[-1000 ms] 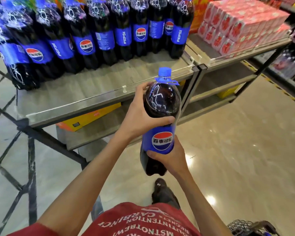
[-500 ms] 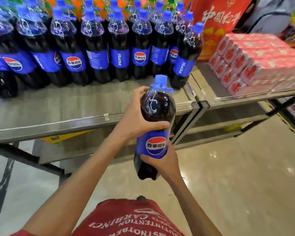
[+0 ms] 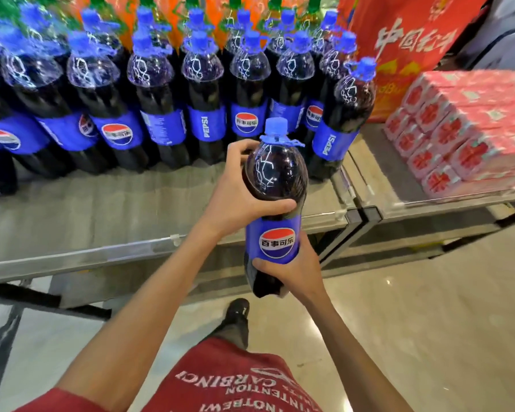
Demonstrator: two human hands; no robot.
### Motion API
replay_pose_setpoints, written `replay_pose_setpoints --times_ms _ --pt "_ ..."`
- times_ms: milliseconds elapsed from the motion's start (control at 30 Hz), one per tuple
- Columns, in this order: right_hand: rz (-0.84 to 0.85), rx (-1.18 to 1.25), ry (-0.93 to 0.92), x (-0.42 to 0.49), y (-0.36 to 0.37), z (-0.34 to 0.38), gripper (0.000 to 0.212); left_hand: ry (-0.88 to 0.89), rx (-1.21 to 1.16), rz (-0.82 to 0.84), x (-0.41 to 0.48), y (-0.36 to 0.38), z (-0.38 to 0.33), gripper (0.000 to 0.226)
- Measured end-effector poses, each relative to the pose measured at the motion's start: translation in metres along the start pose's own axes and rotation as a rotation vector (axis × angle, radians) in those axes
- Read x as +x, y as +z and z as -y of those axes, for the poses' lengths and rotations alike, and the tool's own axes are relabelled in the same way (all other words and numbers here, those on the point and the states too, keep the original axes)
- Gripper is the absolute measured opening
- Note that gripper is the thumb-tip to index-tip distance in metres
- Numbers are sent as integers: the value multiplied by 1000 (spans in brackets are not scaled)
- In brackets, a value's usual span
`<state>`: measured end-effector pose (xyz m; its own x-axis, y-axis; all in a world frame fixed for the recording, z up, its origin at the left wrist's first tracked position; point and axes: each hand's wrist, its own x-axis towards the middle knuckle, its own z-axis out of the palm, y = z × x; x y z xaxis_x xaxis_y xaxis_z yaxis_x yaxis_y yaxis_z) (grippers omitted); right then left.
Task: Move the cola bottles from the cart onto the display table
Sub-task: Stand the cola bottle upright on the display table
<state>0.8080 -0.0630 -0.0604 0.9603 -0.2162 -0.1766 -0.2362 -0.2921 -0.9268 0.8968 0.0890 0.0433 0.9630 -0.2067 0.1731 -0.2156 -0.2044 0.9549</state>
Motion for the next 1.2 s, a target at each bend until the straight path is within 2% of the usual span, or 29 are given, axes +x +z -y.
replay_pose_setpoints --times_ms 533,900,1200 --pt "-105 11 -29 158 8 39 95 97 50 111 160 -15 19 101" --pt "-154 8 -56 223 3 35 90 175 52 169 208 -7 43 106" --pt "-184 -12 10 255 -2 32 83 213 68 181 232 4 54 107"
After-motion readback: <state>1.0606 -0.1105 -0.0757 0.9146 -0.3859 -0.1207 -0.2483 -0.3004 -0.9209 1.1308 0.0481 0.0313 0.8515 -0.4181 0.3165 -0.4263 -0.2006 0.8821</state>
